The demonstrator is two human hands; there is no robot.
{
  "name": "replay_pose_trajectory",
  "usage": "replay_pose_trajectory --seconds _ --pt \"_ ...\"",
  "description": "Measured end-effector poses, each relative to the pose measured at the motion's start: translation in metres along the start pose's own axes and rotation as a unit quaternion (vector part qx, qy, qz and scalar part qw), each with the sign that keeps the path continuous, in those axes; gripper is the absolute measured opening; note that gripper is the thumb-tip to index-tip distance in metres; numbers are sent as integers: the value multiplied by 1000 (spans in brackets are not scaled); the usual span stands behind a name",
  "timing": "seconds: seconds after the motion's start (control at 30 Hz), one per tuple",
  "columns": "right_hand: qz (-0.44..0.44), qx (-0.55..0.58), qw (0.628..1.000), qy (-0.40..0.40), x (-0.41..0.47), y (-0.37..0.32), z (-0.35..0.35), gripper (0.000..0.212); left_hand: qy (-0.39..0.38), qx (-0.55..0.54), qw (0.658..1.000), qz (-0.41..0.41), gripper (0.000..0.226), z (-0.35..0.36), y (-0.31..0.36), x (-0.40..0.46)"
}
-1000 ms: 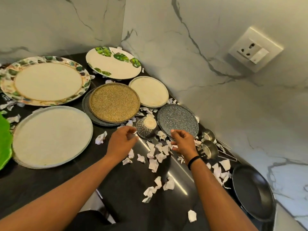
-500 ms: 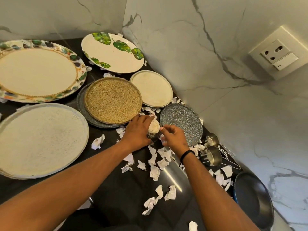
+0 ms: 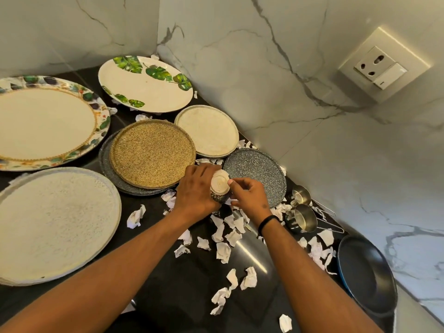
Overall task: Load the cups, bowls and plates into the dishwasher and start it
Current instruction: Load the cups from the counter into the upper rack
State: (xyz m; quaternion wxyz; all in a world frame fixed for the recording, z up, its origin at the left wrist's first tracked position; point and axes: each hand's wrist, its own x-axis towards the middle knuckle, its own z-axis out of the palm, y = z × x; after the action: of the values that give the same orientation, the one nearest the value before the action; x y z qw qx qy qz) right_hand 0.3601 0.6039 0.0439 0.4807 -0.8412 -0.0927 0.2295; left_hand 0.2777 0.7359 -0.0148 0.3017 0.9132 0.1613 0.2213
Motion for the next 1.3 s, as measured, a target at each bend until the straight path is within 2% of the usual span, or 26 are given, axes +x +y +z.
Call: replay_pose_trajectory --seconds 0.17,0.33,0.47,0.6,0.67,0.73,0.83,0.9,1.0,1.13,1.3 --pt "-21 53 997 56 -14 -7 -9 29 28 -95 995 8 86 -11 18 -6" --pt "9 180 980 79 -42 -4 -24 21 14 -175 984 20 88 -17 46 -21" --pt "63 330 936 110 -78 9 -39 28 -28 -235 971 43 92 -9 77 -47" --pt "74 353 916 178 -113 33 -64 26 -106 -279 953 55 95 6 112 -76" --pt "71 361 904 217 -136 47 -84 28 -168 -316 933 31 101 11 131 -87" --pt "57 377 895 233 -165 60 -105 34 -242 -381 892 -20 100 12 153 -97" --pt "35 384 879 282 -215 79 -130 36 -315 -466 822 -88 72 9 189 -116" --pt "21 393 862 319 -257 94 -143 35 -354 -481 795 -103 57 4 216 -136" --pt "17 394 842 368 -320 120 -158 34 -402 -469 781 -97 28 -2 256 -177" --pt "28 401 808 431 -407 160 -173 28 -476 -442 758 -65 33 -2 305 -252" --pt "29 463 737 491 -500 208 -180 33 -532 -413 737 -47 29 7 357 -340"
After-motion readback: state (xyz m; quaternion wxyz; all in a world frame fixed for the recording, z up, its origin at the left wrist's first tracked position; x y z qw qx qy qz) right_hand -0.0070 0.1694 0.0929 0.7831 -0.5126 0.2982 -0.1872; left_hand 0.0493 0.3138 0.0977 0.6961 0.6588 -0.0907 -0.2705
